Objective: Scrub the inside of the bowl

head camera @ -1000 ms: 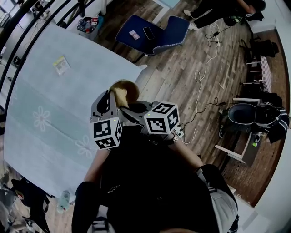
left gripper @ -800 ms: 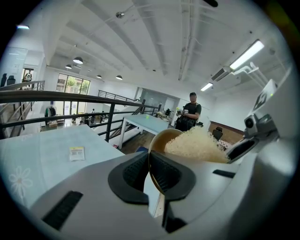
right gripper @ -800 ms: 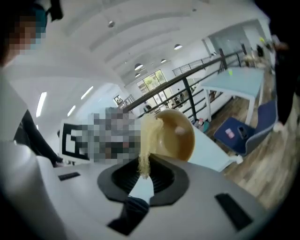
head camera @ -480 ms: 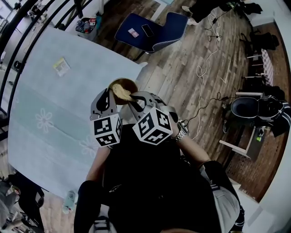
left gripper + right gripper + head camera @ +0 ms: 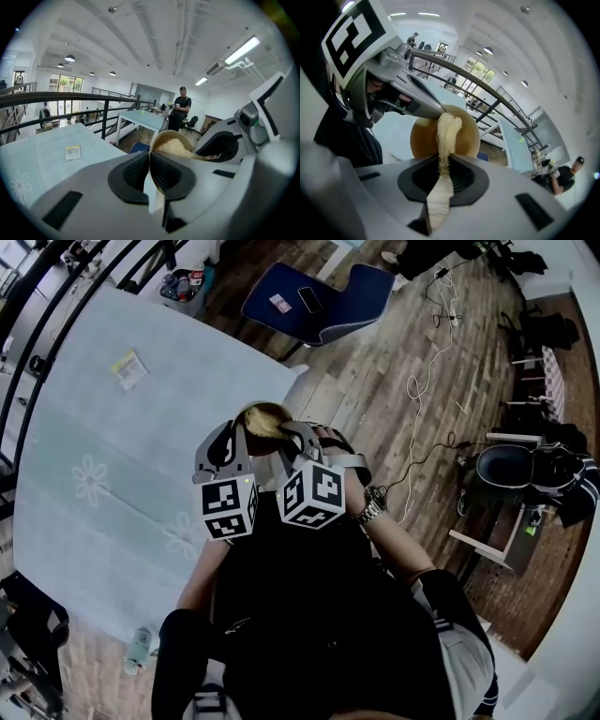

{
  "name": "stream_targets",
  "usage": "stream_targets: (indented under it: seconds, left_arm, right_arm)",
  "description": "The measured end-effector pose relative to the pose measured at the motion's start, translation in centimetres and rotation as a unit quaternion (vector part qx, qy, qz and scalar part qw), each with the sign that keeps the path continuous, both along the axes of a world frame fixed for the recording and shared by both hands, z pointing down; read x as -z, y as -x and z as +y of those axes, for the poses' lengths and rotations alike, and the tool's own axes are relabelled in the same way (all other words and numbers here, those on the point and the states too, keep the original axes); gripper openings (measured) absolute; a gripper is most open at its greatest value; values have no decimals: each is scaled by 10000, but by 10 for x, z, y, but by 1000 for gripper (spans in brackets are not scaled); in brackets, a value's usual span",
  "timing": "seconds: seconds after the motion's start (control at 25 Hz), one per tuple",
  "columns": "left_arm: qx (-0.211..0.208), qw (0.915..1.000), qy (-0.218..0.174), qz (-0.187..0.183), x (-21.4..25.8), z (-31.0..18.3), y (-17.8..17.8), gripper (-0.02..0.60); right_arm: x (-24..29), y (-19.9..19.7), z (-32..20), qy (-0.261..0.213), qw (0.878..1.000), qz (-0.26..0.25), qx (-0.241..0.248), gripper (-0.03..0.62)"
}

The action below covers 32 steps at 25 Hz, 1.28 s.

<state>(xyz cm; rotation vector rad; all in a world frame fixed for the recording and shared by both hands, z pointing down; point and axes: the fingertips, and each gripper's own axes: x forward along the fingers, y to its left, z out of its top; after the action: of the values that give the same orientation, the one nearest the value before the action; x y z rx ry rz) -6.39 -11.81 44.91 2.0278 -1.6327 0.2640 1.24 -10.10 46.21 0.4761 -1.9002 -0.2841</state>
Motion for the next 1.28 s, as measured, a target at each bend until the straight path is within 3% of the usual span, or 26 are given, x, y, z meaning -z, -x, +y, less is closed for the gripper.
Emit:
stream_targets:
  seconds: [0.16, 0.28, 0.44, 0.56, 0.76, 0.84, 1.08, 1.28]
  left_arm:
    - [103, 9996, 134, 241, -8, 0, 0, 25]
    - [128, 9992, 243, 306, -13, 2, -4, 25]
    - [171, 9982, 335, 464, -18, 5, -7, 25]
    - [191, 9980, 349, 499, -18, 4, -9, 25]
    - [267, 9972, 343, 612, -21, -1, -5, 25]
    - [333, 9968, 355, 638, -24, -2, -2, 25]
    - [595, 9944, 492, 721, -36, -6, 12, 24]
    - [769, 9931, 689, 562, -58, -12, 25, 25]
  right_arm:
    - [-12, 3, 14, 1032, 9909, -711, -496, 49]
    - [-19, 6, 24, 1886, 9662, -1427, -1031, 49]
    - [-26, 11, 31, 2424, 9363, -2046, -1505, 49]
    - [-24, 17, 33, 2868, 9043, -2568, -1847, 49]
    - [-13, 27, 30, 3576, 8357, -3501, -2263, 49]
    - [-9, 29, 31, 3754, 8201, -3676, -2268, 49]
    - [0, 28, 35, 3904, 8145, -3760, -2067, 49]
    - [5, 27, 32, 3376, 8470, -3648, -1887, 49]
